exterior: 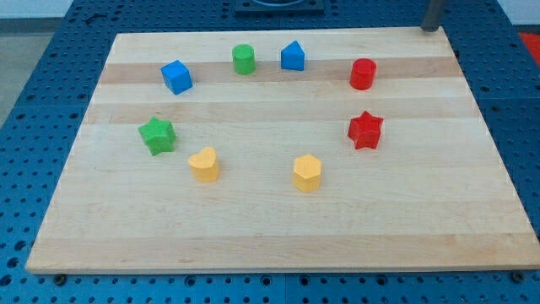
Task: Move the blue triangle to the red circle
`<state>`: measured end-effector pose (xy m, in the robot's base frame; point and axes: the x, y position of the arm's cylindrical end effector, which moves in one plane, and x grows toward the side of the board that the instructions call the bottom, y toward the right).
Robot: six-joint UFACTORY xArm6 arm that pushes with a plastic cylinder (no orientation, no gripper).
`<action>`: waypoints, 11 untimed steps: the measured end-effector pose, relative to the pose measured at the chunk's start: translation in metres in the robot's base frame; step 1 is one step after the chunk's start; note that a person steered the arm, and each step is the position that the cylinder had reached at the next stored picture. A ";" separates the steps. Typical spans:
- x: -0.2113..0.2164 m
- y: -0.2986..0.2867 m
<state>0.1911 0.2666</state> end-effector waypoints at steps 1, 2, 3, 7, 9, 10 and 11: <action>0.000 0.000; 0.000 -0.023; 0.016 -0.067; 0.017 -0.240; 0.081 -0.266; 0.097 -0.244; 0.097 -0.205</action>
